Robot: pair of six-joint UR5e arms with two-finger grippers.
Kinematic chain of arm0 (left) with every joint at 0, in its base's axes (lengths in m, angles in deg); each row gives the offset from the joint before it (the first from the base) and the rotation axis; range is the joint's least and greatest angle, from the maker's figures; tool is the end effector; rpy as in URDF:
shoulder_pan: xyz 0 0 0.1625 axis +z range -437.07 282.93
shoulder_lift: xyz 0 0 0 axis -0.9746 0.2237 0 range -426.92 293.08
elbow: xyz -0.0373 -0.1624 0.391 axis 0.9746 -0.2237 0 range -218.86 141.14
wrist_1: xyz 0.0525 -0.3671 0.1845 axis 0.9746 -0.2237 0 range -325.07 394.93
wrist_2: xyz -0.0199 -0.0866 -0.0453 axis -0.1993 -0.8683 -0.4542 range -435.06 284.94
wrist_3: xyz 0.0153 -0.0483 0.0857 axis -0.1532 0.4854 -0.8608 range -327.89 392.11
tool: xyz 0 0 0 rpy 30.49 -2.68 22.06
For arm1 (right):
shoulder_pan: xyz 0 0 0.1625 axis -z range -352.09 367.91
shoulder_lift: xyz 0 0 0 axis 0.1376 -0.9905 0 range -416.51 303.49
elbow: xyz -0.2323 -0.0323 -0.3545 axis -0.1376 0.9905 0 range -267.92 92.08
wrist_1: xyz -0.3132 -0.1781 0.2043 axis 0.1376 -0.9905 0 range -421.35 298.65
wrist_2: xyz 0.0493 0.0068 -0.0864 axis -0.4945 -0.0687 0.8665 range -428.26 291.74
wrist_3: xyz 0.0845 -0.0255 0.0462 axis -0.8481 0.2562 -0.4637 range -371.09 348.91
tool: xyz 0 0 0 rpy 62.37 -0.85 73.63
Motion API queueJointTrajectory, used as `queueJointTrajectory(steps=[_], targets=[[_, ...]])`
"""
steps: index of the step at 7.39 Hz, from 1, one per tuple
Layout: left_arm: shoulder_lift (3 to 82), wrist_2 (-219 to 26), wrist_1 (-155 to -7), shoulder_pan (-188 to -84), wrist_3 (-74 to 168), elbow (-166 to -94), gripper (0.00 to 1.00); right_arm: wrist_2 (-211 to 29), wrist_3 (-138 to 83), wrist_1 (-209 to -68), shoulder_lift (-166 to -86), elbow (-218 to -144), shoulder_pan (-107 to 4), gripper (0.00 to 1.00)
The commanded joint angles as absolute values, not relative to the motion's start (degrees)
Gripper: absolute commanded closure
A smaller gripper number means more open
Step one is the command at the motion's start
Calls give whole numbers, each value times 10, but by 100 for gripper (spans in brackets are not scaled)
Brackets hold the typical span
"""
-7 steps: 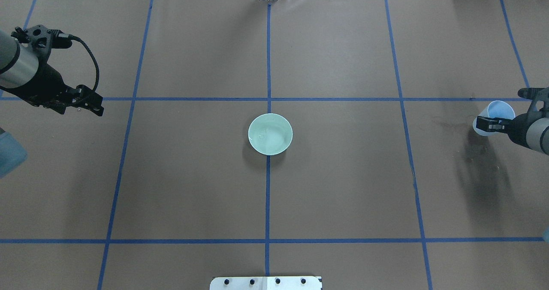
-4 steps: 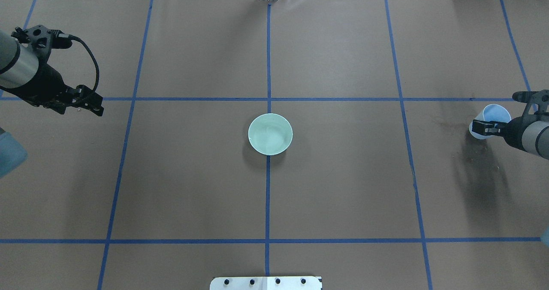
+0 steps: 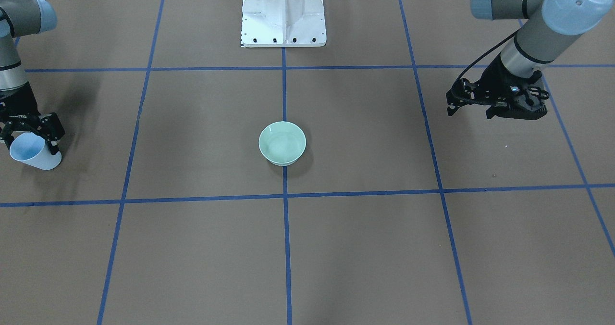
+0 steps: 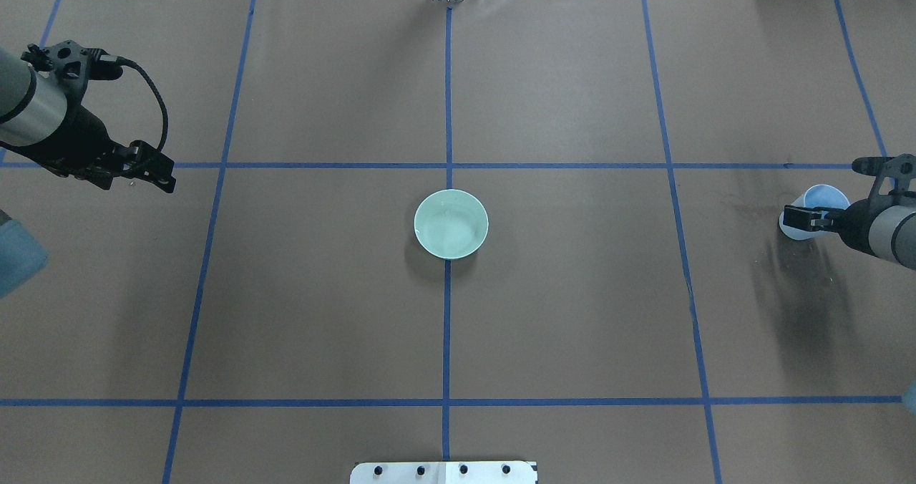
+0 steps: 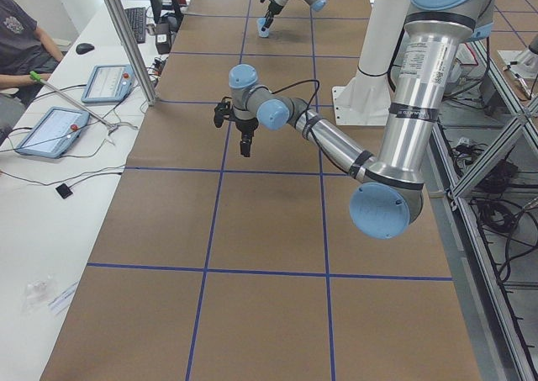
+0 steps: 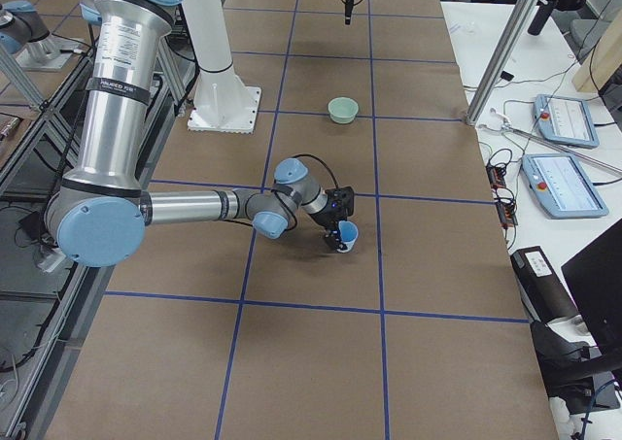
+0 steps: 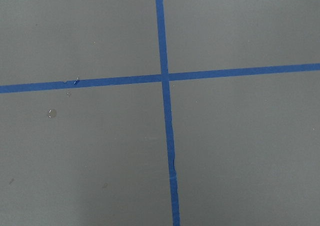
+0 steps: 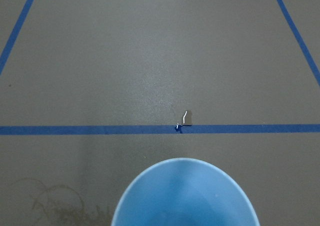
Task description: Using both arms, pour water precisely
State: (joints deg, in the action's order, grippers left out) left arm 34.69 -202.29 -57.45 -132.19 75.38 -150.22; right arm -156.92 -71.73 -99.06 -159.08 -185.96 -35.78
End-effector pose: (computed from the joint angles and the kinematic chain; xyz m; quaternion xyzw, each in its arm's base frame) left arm 0.2499 -0.4861 0.3723 0.0316 0.4175 0.0306 0.9076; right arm -0.2238 -0.4015 0.6014 0.2495 -0.3190 0.1187 0.9066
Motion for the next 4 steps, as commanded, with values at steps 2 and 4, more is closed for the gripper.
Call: queueJointTrajectory(steps=[2, 4], targets=[[354, -2023, -574, -1321, 764, -1501, 0, -1567, -717, -990, -1592, -1863, -359, 1], [356, -2023, -574, -1321, 772, -1502, 0, -1562, -716, -991, -1594, -1876, -360, 1]])
